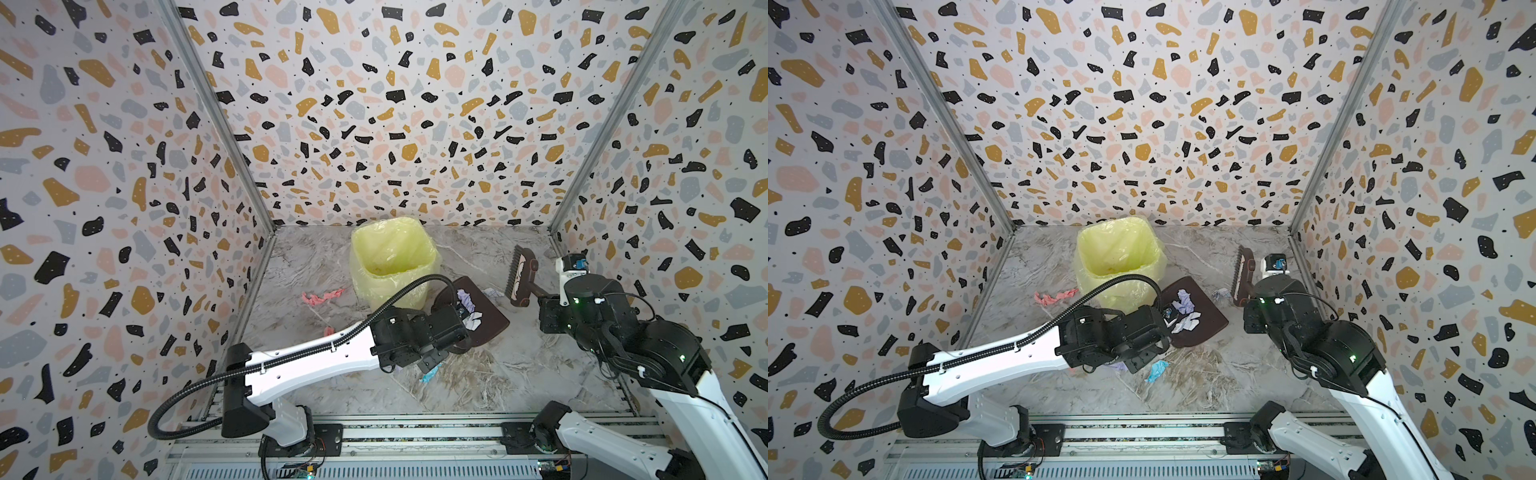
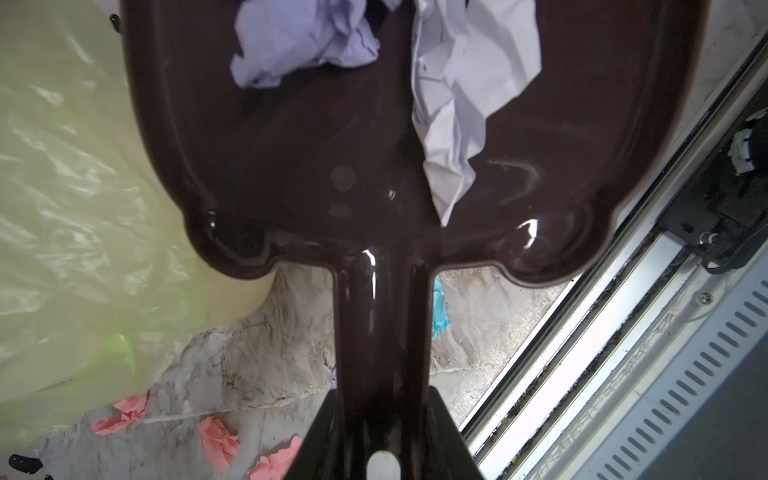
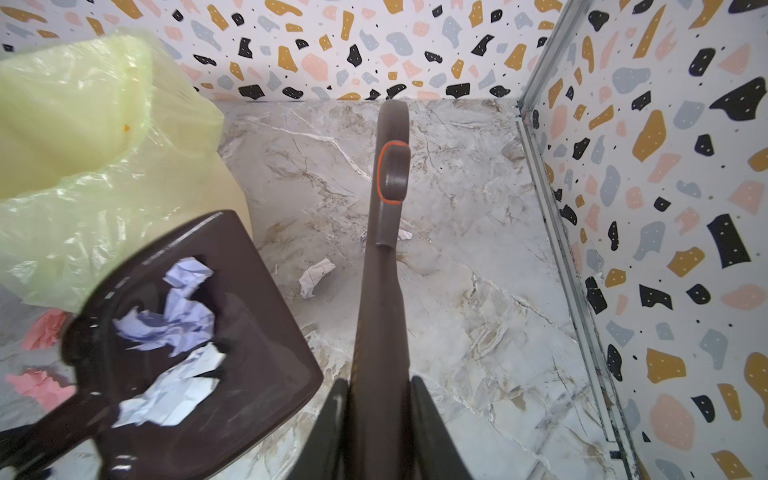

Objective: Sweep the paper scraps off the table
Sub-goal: 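Sweep the paper scraps into the dustpan with the brush in the right gripper, then lift the dustpan toward the bin with the left gripper while the right raises the brush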

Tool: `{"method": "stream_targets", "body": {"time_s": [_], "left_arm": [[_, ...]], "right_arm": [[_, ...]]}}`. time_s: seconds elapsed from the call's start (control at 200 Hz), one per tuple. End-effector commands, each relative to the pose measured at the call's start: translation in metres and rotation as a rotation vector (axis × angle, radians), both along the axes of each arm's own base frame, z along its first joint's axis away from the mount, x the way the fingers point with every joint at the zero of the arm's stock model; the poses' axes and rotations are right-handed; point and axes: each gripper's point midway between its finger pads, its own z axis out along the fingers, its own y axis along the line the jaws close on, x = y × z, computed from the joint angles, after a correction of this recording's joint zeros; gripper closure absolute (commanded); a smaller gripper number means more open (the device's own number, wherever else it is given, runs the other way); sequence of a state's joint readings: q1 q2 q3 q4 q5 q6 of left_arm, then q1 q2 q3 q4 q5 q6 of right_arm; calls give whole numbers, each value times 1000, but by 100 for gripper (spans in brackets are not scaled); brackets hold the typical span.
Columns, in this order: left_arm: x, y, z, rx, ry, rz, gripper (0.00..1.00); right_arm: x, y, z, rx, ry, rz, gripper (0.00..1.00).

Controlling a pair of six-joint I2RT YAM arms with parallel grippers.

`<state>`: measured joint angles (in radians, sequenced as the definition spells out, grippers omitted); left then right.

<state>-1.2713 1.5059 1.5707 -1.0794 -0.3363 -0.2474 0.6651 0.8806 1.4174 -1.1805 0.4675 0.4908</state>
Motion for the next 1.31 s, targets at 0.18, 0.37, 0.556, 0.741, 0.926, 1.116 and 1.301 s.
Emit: {"method": "stream_targets", "body": {"time_s": [0.18,0.37,0.556,0.741,0.926,1.116,1.301], "left_arm": [[4,20,48,15,-16,66,100],[18,27,78,-63,-35,142,100],[31,47,81,-60,-59,197,100],[46,71,91,-80,-84,267,100],[62,102,93,-74,-105,352,100],[75,137,87,-45,-122,451,100],[87,167,88,-25,-149,544,100]], "right_arm": [[14,-7,-16,69,-28,-36,100],[17,-5,-29,115,-9,-13,100],[20,-3,-32,154,-2,9,100],[22,1,-34,184,8,25,100],[24,4,-33,205,8,41,100],[27,9,-29,217,-4,68,100],[28,16,-41,232,19,101,100]]}}
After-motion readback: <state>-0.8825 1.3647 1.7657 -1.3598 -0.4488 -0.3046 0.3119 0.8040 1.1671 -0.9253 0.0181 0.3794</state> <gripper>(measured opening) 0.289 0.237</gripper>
